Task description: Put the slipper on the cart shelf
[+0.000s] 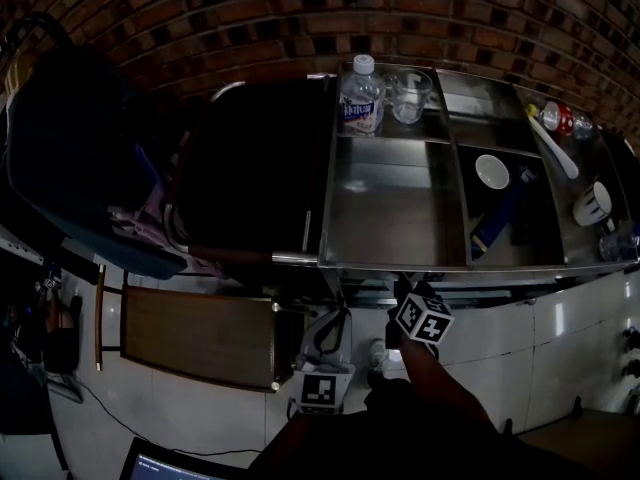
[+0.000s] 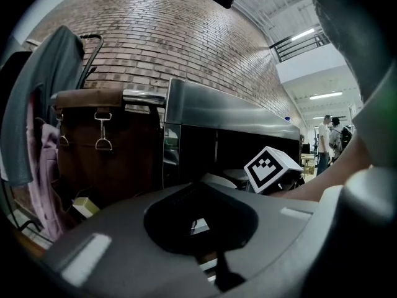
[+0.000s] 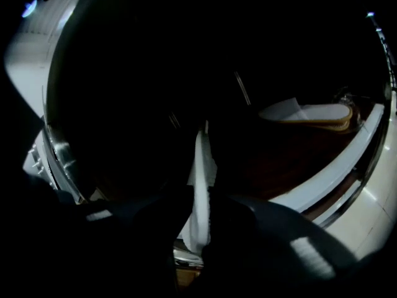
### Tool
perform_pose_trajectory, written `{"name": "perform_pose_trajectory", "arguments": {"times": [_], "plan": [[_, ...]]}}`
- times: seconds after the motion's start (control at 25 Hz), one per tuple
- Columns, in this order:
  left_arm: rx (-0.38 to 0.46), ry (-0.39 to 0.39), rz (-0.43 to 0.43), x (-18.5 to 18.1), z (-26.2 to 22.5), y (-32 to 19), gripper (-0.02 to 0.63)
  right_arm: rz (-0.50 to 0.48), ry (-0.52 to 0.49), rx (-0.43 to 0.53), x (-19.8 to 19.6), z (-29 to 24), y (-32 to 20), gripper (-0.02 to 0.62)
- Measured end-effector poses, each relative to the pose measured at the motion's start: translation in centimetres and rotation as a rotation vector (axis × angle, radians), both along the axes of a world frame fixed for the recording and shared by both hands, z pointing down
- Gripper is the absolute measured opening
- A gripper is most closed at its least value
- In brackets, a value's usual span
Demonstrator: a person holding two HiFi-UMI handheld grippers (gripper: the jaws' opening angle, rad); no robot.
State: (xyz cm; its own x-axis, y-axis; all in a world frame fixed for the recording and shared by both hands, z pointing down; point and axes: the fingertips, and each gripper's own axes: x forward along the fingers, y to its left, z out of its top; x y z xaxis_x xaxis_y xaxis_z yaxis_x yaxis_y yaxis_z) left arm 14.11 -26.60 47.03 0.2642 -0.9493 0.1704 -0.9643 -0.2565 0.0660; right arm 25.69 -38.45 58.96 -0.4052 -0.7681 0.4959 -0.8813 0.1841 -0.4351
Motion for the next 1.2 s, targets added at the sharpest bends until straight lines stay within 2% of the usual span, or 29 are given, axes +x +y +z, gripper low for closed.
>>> {"name": "perform_pose_trajectory", "arguments": {"times": [0.2, 0.4, 0.64, 0.84, 1.04, 1.2], "plan": [[-0.003, 0.010, -0.014, -0.3, 0.1, 0.3, 0.017, 0.044, 0.042, 0.004, 0.2, 0.8, -0.9, 0.067], [0.005, 0.008, -0.023, -1.0, 0.0, 0.9, 0.017, 0.033, 0.171, 0.044, 0.2, 1.2, -1.5, 0.085], [0.020, 0.009, -0.020, -1.1, -0.4, 1.2, 0.017, 0.055, 0.287, 0.060, 1.0, 1.2, -2.0, 0.185], [0.023, 0.019, -0.014, -0.8, -0.7, 1.4, 0.018, 0.080, 0.375, 0.061, 1.5, 1.1, -1.9, 0.295], [0.032, 0.019, -0.009, -0.9, -0.9, 1.7, 0.018, 0.125, 0.381, 0.061, 1.5, 1.3, -1.8, 0.301], [0.036, 0.012, 0.002, -1.0, -1.0, 2.2, 0.018, 0.118, 0.364, 0.079, 1.5, 0.8, -1.9, 0.310]]}}
